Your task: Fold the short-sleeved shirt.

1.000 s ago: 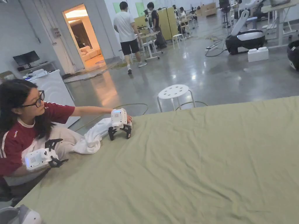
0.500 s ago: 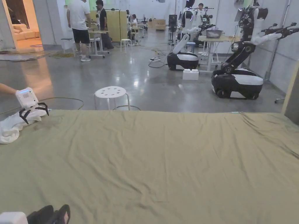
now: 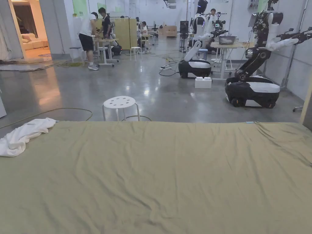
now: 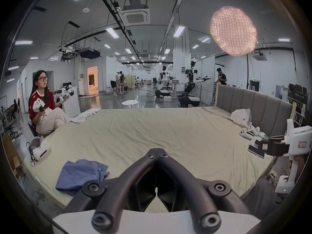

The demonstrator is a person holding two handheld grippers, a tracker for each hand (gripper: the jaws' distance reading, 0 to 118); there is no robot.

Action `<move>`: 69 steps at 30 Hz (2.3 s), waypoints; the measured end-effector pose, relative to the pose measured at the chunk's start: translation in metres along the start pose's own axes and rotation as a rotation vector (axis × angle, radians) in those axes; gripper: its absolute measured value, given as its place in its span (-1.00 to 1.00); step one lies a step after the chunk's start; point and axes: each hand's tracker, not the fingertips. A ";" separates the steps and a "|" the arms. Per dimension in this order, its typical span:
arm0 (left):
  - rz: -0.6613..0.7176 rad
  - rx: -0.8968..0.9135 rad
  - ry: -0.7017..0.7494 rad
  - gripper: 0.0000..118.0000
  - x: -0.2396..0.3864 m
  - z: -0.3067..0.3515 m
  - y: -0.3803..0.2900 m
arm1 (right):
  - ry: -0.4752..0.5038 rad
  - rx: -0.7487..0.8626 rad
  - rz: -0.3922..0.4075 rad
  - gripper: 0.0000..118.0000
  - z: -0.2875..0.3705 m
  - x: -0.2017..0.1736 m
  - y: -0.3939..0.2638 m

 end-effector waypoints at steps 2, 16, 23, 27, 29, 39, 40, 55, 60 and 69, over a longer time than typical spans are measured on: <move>0.028 0.006 -0.002 -1.00 -0.003 0.001 0.001 | 0.006 -0.002 -0.001 -1.00 0.000 -0.001 0.001; 0.079 0.060 0.057 0.91 -0.016 0.022 0.011 | -0.031 0.068 -0.068 0.78 0.008 0.002 0.012; 0.114 0.059 0.068 0.91 -0.021 0.020 0.014 | -0.092 0.070 -0.052 0.91 0.010 0.003 0.013; 0.113 0.052 0.067 0.91 -0.018 0.021 0.013 | -0.095 0.051 -0.058 0.91 0.009 0.003 0.014; 0.116 0.038 0.073 0.91 -0.018 0.020 0.012 | -0.110 0.053 -0.052 0.91 0.008 0.001 0.015; 0.154 -0.008 0.043 0.91 -0.019 0.016 0.007 | -0.180 -0.042 -0.222 0.88 0.010 -0.014 0.036; 0.160 -0.011 0.038 0.91 -0.019 0.015 0.007 | -0.177 -0.043 -0.247 0.88 0.012 -0.015 0.037; 0.159 -0.035 -0.010 0.91 -0.005 0.011 0.006 | -0.309 -0.111 -0.039 0.89 0.003 -0.048 0.034; 0.174 -0.051 -0.029 0.91 -0.003 0.010 0.004 | -0.205 -0.175 -0.139 0.88 -0.003 -0.047 0.028; 0.172 -0.023 -0.056 0.91 0.008 0.021 -0.007 | 0.138 -0.053 -0.268 0.88 0.013 -0.039 -0.009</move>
